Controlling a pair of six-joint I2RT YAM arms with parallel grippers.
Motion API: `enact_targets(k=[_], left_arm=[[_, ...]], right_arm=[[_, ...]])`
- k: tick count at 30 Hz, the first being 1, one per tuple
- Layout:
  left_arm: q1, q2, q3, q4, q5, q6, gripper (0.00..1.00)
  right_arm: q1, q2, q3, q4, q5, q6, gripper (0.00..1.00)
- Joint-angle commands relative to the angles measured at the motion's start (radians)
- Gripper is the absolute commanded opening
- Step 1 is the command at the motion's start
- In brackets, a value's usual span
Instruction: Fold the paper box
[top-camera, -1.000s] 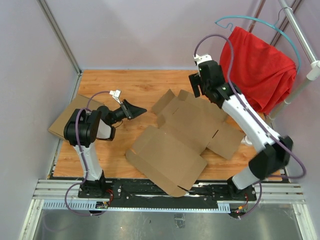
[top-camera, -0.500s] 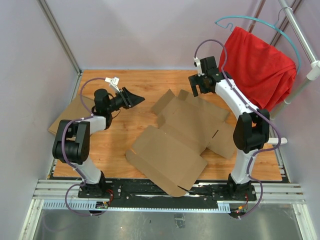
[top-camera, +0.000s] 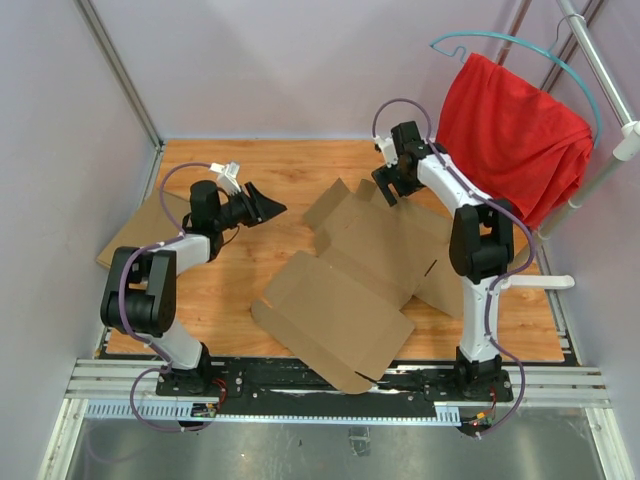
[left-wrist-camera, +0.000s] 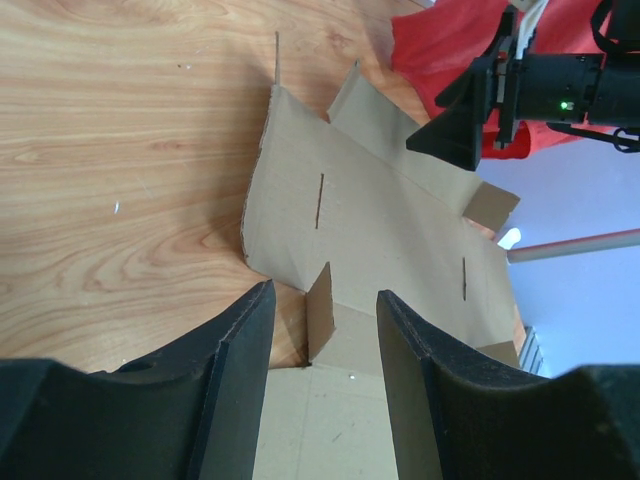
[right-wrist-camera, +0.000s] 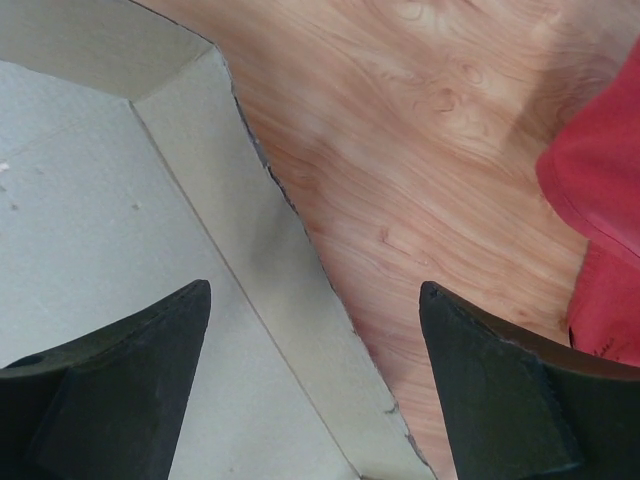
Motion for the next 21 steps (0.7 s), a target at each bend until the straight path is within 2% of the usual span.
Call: enact_targets(k=[1,6,12,14,16,18,20,21], left_arm=[[0.007,0.005,-0.012,-0.001,-0.005,0.029,0.51],[0.007,0.033,-0.008,0.023,0.008,0.021,0.51],[0.008,0.047,0.0,0.024,0.011,0.022,0.51],[0.008,0.048,0.001,0.026,0.013,0.021,0.51],[0.008,0.048,-0.001,0.026,0.014,0.022,0.51],[0.008,0.046,-0.005,0.026,0.012,0.023,0.51],[0.008,0.046,-0.009,0.027,0.011,0.025,0.51],[0.008,0.047,-0.008,0.027,0.012,0.025,0.51]], right_arm=[[-0.03,0.045,0.056,-0.064,-0.025,-0.044,0.85],[-0.044,0.069,0.064,-0.06,-0.073,-0.061,0.8],[-0.05,0.088,0.094,-0.118,-0.143,-0.074,0.59],[-0.05,0.084,0.092,-0.139,-0.132,-0.069,0.56],[-0.05,0.075,0.072,-0.141,-0.099,-0.061,0.6],[-0.055,0.059,0.039,-0.114,-0.029,-0.037,0.69],[-0.063,0.045,0.011,-0.088,-0.014,-0.018,0.8],[-0.068,0.042,0.005,-0.084,-0.02,-0.01,0.82]])
